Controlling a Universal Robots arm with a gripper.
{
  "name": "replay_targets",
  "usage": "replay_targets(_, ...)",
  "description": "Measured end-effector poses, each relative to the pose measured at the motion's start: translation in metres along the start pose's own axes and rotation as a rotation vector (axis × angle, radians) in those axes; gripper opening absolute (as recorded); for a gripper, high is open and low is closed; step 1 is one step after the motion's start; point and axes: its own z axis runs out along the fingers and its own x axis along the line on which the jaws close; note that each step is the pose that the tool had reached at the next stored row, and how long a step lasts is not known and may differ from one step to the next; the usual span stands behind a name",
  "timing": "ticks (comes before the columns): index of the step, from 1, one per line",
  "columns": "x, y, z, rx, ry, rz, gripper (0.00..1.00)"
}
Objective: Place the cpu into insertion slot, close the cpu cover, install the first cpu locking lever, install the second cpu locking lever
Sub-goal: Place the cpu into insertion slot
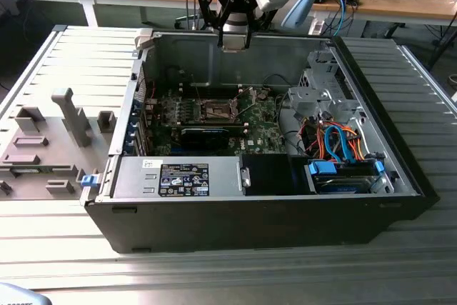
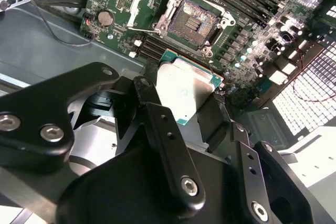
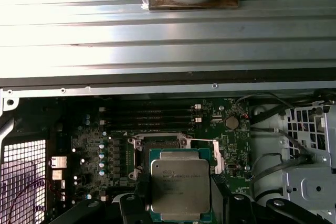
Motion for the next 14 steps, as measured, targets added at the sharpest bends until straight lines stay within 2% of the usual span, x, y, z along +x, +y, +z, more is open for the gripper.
replay_targets(10, 0.0000, -0.0004, 0.0014, 0.0015, 0.0000, 0.000, 0.55)
replay_targets(12, 0.0000, -0.0009, 0.0068, 0.0015, -0.0001, 0.000, 0.55)
replay_targets(14, 0.0000, -0.0009, 0.0069, 0.0015, 0.0000, 0.000, 0.55)
